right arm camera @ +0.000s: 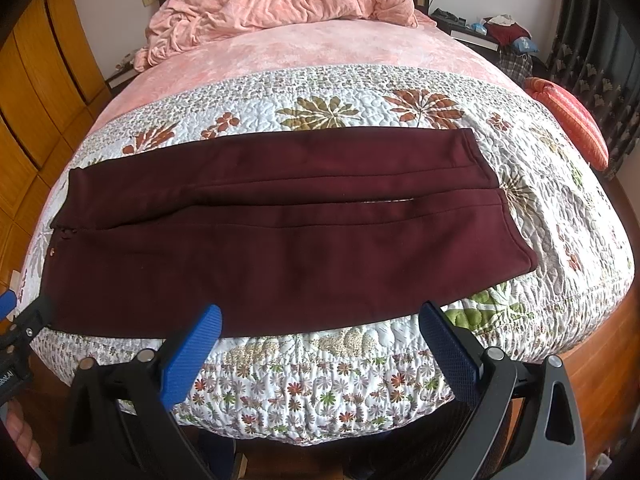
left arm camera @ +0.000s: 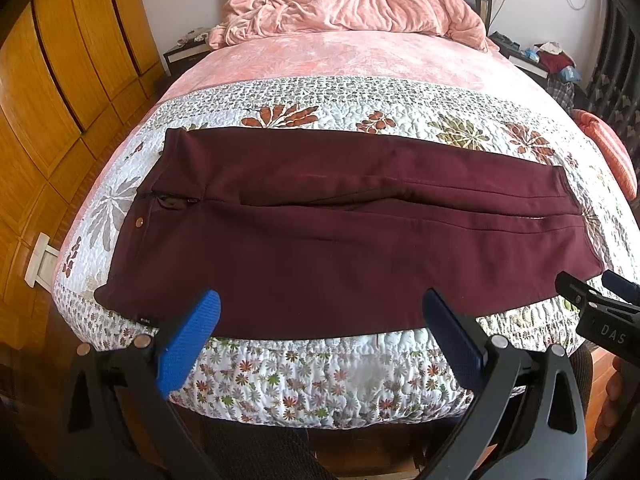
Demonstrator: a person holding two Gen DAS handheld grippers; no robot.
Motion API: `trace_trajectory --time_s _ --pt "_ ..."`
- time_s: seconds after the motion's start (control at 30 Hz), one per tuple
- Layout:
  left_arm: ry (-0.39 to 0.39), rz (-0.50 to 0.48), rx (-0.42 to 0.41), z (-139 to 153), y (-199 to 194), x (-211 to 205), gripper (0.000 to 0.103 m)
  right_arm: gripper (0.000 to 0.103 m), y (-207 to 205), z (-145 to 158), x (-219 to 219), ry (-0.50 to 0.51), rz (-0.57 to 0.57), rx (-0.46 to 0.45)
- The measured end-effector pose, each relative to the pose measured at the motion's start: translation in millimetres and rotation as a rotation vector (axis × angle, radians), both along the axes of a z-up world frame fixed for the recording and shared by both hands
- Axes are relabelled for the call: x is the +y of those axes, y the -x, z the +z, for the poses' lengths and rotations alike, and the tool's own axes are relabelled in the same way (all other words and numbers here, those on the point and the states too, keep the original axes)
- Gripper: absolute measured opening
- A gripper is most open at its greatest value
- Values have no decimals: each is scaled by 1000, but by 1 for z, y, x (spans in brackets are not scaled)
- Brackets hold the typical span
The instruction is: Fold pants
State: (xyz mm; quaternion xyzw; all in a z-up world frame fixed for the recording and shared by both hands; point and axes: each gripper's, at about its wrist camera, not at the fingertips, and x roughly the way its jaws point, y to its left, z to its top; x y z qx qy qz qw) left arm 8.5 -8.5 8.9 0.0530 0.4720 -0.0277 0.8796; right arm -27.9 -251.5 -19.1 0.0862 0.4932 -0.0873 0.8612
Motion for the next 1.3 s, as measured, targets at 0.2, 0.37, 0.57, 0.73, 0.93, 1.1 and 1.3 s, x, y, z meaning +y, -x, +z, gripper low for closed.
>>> trace_trajectory --time_s 0.2,0.37,0.57,0.73,0.93,1.1,1.3 --pt "0 0 3 -2 -1 0 100 99 -1 -3 0 0 -2 4" --pt "-2 0 8 -4 -3 0 100 99 -2 -6 1 -3 -3 8" --pt "-5 -2 20 -8 -5 -2 100 99 -4 -11 -2 -12 -7 19" --pt "24 5 70 -19 -16 -1 100 99 -10 -14 -12 -34 8 13" --pt "111 42 219 -55 -51 7 100 99 -57 -13 -113 -90 -48 -7" --pt "279 3 243 -62 -89 -2 100 99 -136 -29 -213 -186 10 36" --pt "577 -58 229 -76 -132 -23 100 99 -223 -72 -303 -281 -6 133"
